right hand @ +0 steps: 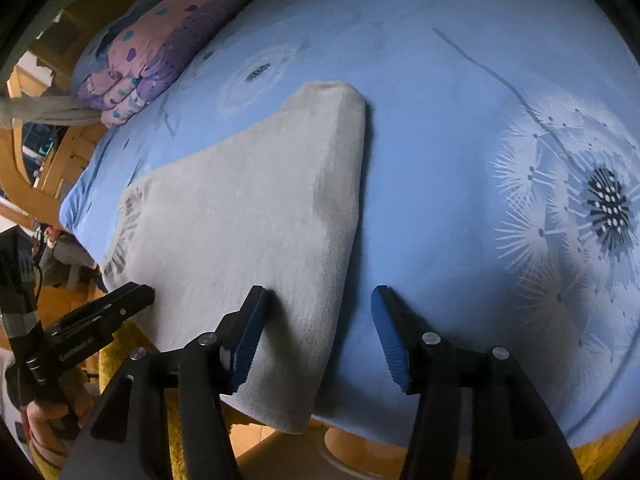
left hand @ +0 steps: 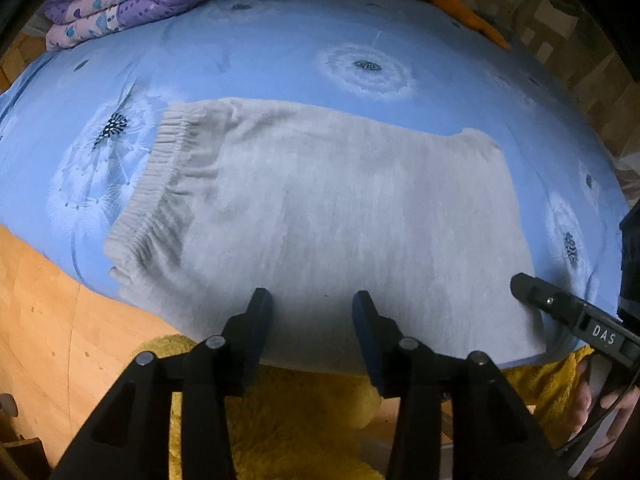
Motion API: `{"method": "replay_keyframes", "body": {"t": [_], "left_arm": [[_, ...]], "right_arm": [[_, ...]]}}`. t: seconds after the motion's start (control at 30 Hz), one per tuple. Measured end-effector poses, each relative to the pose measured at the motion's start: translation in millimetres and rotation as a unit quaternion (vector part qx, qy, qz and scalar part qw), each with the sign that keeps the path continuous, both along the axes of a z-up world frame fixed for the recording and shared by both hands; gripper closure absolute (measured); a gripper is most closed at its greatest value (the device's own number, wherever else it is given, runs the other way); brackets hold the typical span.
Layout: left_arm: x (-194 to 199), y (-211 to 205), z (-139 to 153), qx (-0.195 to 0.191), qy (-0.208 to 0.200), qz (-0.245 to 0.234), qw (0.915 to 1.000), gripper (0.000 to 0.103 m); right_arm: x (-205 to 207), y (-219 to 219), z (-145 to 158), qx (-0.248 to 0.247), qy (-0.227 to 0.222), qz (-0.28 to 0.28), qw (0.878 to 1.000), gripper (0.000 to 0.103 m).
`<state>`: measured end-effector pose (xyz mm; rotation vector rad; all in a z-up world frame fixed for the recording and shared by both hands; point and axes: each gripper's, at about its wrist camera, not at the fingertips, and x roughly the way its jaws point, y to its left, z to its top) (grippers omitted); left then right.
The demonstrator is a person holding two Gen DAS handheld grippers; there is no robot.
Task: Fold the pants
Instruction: 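Move the right tool to the folded edge of the pants, then grasp the folded edge with the right tool and lift it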
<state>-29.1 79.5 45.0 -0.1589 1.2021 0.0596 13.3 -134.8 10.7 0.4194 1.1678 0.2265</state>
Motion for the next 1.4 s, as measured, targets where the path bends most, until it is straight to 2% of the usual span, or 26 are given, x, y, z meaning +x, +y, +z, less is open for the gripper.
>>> {"method": "replay_keyframes", "body": {"t": [0.27, 0.63, 0.83, 1.03, 1.13, 1.2, 1.27, 1.4], "left_arm": [[0, 4, -4, -0.011, -0.005, -0.002, 0.9999, 0.05], [-1, 2, -5, -0.013, -0.007, -0.001, 0.9999, 0.049], [1, -4, -4, 0.004, -0.004, -0.011, 0.9999, 0.049], [3, 1, -5, -0.018, -0.008, 0.007, 0.9998, 0.048], [2, 2, -2, -0.018, -0.007, 0.006, 0.9998, 0.048], [1, 3, 1, -0.019, -0.007, 0.008, 0.9998, 0.048], [-2, 5, 5, -0.02, -0.01, 0.011, 0.9997, 0.048], [-8, 9, 14, -0.011, -0.022, 0.013, 0.9996, 0.048]], "right_arm": [[6, 1, -4, 0.013, 0.004, 0.02, 1.0, 0.043], [6, 2, -5, 0.011, 0.008, 0.022, 1.0, 0.043], [3, 14, 2, 0.004, -0.008, 0.036, 0.999, 0.049], [9, 13, -3, 0.017, -0.006, 0.02, 1.0, 0.052], [9, 15, -2, 0.006, -0.009, 0.018, 1.0, 0.06], [8, 15, -1, 0.009, -0.014, 0.021, 1.0, 0.074], [9, 13, 2, 0.017, -0.014, 0.018, 1.0, 0.082], [9, 14, 10, 0.015, -0.023, 0.02, 0.999, 0.087]]}}
